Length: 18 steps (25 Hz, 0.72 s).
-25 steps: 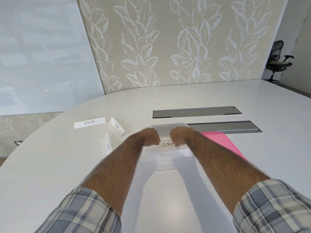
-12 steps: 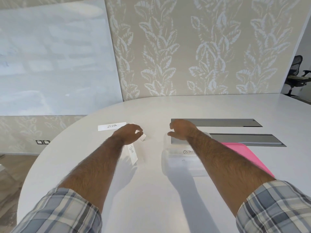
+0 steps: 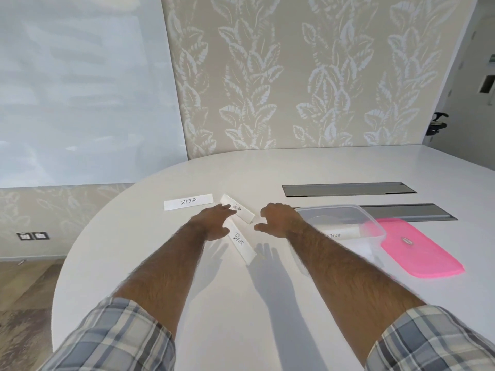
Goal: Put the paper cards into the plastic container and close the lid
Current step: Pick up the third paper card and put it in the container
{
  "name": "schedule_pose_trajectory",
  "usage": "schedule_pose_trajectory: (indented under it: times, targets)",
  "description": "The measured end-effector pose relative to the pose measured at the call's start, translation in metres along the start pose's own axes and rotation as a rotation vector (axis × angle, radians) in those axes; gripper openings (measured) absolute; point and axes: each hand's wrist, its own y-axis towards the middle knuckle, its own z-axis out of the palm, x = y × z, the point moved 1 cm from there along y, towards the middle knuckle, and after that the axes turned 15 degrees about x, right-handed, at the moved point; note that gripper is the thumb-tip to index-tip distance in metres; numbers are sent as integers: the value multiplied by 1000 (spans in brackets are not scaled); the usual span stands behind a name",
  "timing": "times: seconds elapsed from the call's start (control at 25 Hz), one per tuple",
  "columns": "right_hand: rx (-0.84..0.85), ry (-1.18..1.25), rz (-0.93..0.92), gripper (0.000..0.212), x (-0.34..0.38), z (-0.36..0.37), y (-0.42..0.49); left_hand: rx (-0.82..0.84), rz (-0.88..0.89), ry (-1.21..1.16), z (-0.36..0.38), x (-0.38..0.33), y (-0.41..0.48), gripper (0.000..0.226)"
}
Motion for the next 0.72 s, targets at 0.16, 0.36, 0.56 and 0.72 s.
schedule_pose_trajectory:
  times: [0.16,0.36,0.56,0.72]
  targets:
    - [106,-15,70,64,30,16,10,28,77,44,8,9,10,75]
    - [224,4,142,59,50,32,26,67,117,51,17,20,27,77]
    - [272,26,154,53,61,40,42,61,169,100,18,26,37,74]
    - [320,56,156,49,62,40,56,65,177,88,20,36,51,74]
